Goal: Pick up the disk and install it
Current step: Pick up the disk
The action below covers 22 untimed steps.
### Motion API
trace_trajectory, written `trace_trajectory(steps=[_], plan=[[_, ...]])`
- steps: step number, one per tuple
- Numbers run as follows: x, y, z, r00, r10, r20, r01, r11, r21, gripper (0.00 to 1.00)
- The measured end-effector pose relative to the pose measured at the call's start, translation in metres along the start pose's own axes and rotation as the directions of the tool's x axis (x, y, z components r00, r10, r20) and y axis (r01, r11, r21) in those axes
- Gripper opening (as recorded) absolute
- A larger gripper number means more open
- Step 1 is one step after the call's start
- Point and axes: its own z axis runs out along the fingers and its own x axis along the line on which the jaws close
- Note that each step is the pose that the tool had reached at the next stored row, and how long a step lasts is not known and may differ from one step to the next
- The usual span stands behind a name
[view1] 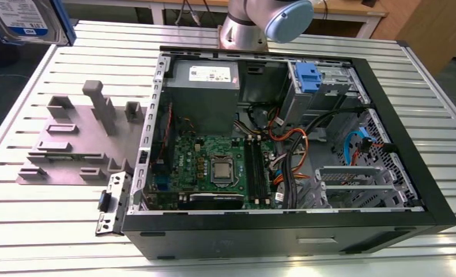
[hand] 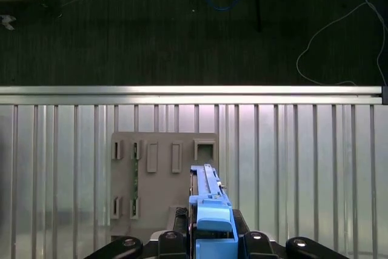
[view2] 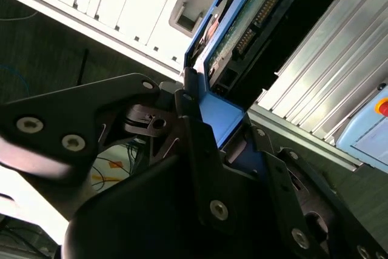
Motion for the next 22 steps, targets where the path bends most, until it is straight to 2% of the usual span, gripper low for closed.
trace_trajectory(steps=[9,22], plan=[[0.0000,-0.0016,-0.0001,1.0000,0.000,-0.0001,0.000,1.0000,-0.0001,0.36],[-0.0002,-0.0097,-0.0001,1.0000,0.000,0.0000,0.000,1.0000,-0.0001,0.36]])
